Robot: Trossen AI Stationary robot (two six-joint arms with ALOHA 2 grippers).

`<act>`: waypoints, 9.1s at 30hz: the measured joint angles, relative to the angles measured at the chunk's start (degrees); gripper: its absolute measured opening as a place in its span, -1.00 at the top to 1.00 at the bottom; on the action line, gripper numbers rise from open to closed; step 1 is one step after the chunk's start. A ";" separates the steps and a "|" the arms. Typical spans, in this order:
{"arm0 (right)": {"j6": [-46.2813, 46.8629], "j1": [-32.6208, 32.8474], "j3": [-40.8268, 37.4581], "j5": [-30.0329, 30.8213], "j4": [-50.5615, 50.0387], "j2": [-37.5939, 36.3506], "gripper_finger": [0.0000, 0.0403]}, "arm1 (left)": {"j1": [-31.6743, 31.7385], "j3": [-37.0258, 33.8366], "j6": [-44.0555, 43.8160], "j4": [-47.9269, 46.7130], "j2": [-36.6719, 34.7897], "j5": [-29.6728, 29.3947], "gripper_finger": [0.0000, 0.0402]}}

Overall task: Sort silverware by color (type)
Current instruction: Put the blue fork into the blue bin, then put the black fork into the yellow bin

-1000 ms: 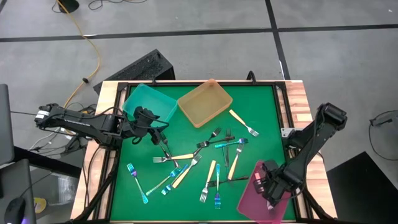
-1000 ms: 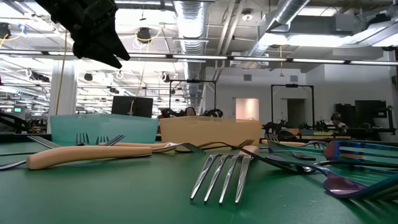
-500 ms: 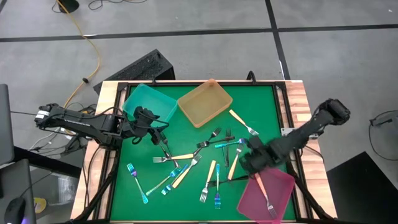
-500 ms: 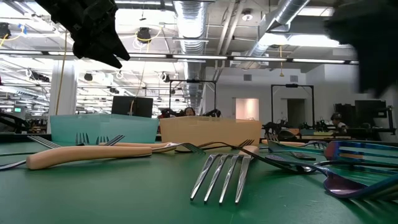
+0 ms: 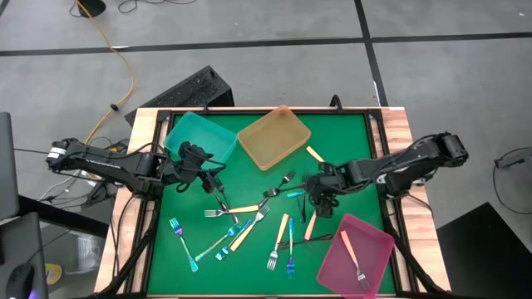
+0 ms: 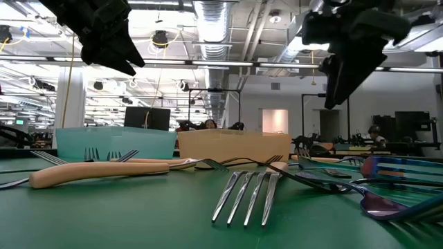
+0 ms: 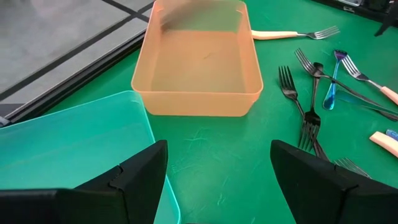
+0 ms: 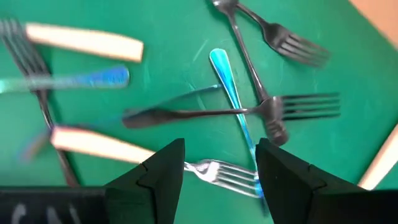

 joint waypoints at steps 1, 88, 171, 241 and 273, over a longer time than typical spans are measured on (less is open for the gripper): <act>-2.48 -0.24 0.00 0.00 0.00 0.00 -0.09 | 0.02 0.00 0.00 0.00 0.00 0.00 -0.33; -9.82 -8.44 3.47 -4.42 -8.55 11.14 0.81 | 0.01 0.02 -0.65 -0.22 0.02 0.06 -0.33; -18.73 -27.80 78.44 -8.67 27.96 69.42 0.81 | -0.46 0.02 -1.53 -10.60 0.00 1.71 -0.33; -20.01 -28.85 78.29 -7.21 26.68 71.32 0.69 | -0.48 -0.02 -1.11 -10.54 0.01 0.02 -0.33; -23.33 -27.32 78.31 -7.26 -17.45 48.26 0.69 | -0.48 -1.57 1.86 -10.02 0.01 0.31 -0.33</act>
